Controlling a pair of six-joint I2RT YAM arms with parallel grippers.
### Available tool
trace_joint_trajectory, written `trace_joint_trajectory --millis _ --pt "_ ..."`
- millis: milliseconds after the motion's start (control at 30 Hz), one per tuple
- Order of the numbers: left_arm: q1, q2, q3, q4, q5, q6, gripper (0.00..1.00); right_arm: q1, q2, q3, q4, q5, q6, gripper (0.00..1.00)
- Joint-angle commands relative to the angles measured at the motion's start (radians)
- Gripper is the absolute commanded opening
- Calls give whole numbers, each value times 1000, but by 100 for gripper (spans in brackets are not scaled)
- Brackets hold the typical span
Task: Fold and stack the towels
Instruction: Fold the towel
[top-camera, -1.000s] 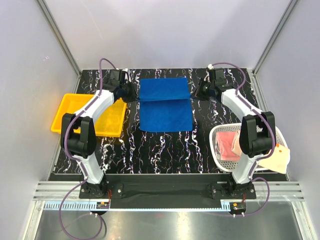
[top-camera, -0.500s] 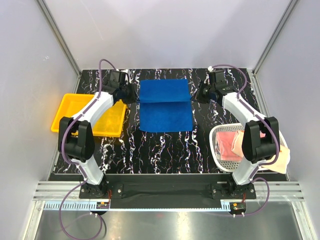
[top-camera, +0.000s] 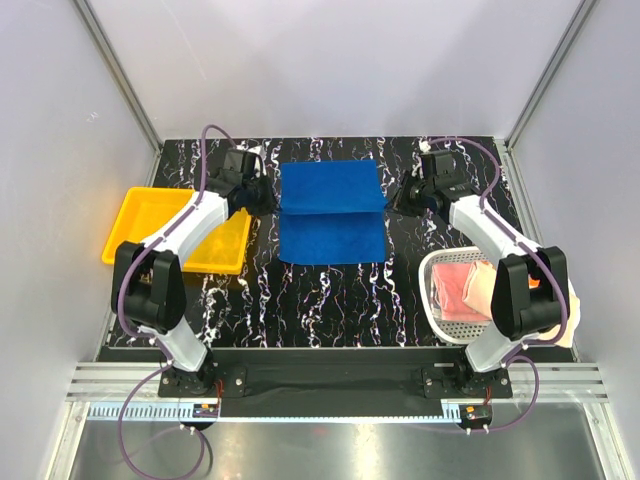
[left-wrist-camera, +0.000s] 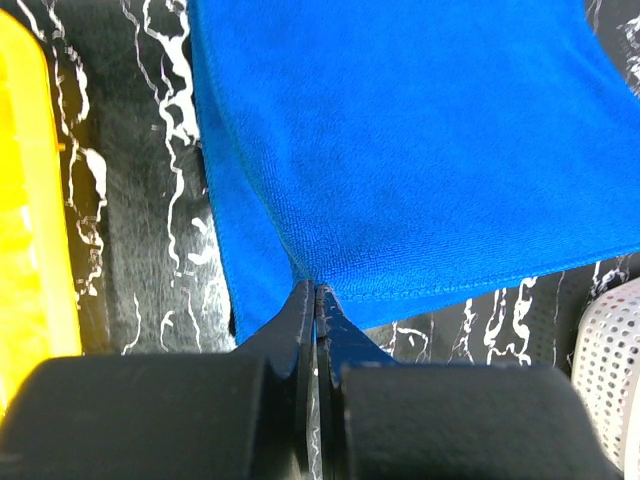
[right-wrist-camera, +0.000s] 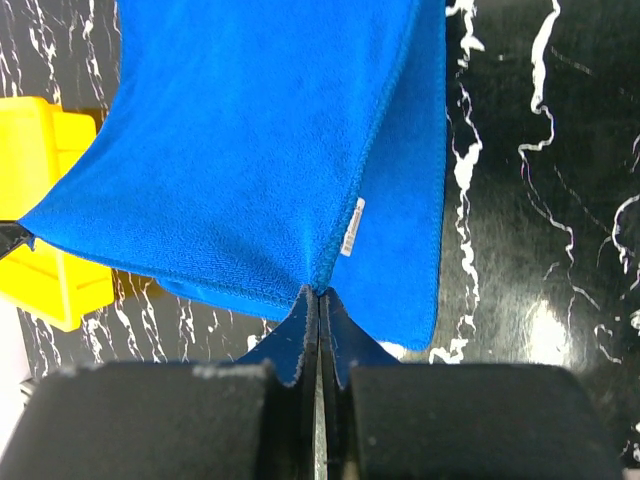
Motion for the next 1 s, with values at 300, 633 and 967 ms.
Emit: trace_joint_trajectory --millis 300,633,967 --pt "-37 -84 -107 52 -49 -8 0 24 -98 -102 43 23 19 0" --pt "-71 -6 -217 128 -49 -27 0 35 -43 -233 140 11 40 0" --pt "-73 3 -98 37 -82 -12 0 35 -8 -113 78 35 16 0"
